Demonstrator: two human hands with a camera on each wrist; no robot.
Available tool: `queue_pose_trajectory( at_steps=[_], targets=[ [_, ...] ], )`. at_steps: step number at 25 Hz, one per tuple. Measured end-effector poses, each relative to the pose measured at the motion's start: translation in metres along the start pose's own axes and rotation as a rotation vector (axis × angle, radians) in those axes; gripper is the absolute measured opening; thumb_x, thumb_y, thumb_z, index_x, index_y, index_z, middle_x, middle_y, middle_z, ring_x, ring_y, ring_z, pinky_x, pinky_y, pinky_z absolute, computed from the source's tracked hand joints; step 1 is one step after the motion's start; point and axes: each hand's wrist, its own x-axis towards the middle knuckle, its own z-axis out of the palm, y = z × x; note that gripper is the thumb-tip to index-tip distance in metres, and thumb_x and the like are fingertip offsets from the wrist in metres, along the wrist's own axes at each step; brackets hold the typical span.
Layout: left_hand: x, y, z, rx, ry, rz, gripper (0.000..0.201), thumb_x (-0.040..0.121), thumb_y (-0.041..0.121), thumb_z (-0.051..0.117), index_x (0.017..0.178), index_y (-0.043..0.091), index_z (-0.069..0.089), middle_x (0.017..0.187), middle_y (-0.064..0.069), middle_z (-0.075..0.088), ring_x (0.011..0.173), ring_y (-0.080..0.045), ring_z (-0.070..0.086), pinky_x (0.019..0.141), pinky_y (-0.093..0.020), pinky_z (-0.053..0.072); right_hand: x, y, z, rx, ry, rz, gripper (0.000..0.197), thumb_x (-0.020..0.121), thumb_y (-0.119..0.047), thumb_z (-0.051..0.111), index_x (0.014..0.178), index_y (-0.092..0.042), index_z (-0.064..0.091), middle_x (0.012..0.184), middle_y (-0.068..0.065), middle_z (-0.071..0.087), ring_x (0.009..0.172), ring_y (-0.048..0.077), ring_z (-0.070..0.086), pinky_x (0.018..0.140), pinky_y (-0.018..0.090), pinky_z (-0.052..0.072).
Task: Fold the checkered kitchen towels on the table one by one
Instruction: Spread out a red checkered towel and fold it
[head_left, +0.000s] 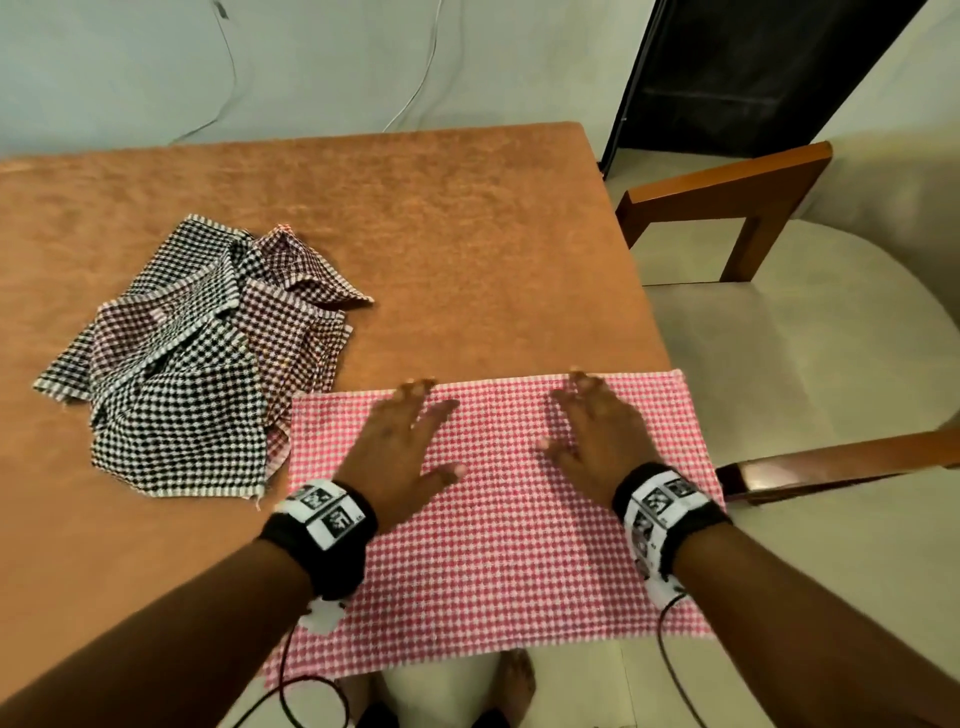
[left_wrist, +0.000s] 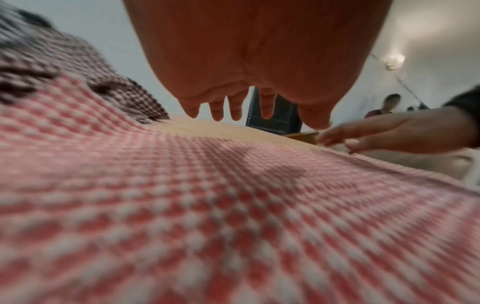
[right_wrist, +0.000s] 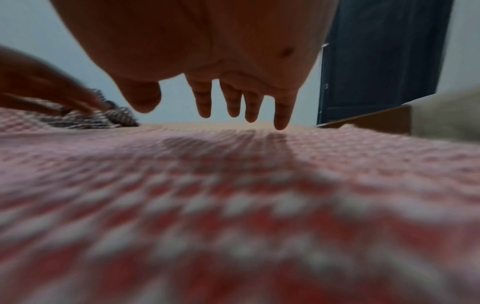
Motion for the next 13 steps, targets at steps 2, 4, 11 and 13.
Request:
queue_pose_trajectory(
  at_steps=[2,4,11,13],
  targets=[
    [0.005,0.025,0.022,0.09,-0.099,-0.009,0.095,0.082,0.084,0.004,0.158,0.027,0.007,0.166,-0.01,-0.003,0.153,-0.031,-0.003,0.122,-0.058,0.008,0.002,-0.027,0.017,-0.065,-0.125,-0.025,0.081,0.089,-0.072,0.022,0.155,-0.028,0.001,0.163,0.0,-0.012,0.15,0.026,-0.009,0.118,0.058,0.003],
    [0.015,0.033,0.033,0.145,-0.101,-0.065,0.095,0.079,0.085,0.002,0.157,0.031,-0.005,0.165,-0.007,-0.015,0.152,-0.031,-0.013,0.121,-0.06,0.0,0.01,-0.037,0.022,-0.058,-0.172,0.012,0.083,0.088,-0.075,0.016,0.153,-0.032,-0.012,0.159,-0.004,-0.025,0.147,0.025,-0.021,0.116,0.059,-0.007],
    [0.018,0.01,0.035,0.204,-0.209,-0.175,0.09,0.078,0.088,0.017,0.149,0.047,-0.02,0.16,0.005,-0.031,0.148,-0.028,-0.027,0.117,-0.061,-0.012,0.017,-0.005,0.02,-0.066,-0.227,0.06,0.081,0.087,-0.077,0.016,0.15,-0.039,-0.017,0.158,-0.008,-0.029,0.147,0.022,-0.022,0.116,0.06,-0.006],
    [0.005,-0.012,0.029,0.213,-0.203,-0.204,0.09,0.076,0.089,0.011,0.148,0.048,-0.022,0.16,0.005,-0.032,0.148,-0.028,-0.027,0.118,-0.059,-0.011,0.013,0.023,0.014,-0.052,-0.229,0.133,0.08,0.086,-0.079,0.015,0.15,-0.041,-0.017,0.158,-0.01,-0.029,0.147,0.021,-0.022,0.116,0.06,-0.006]
  ],
)
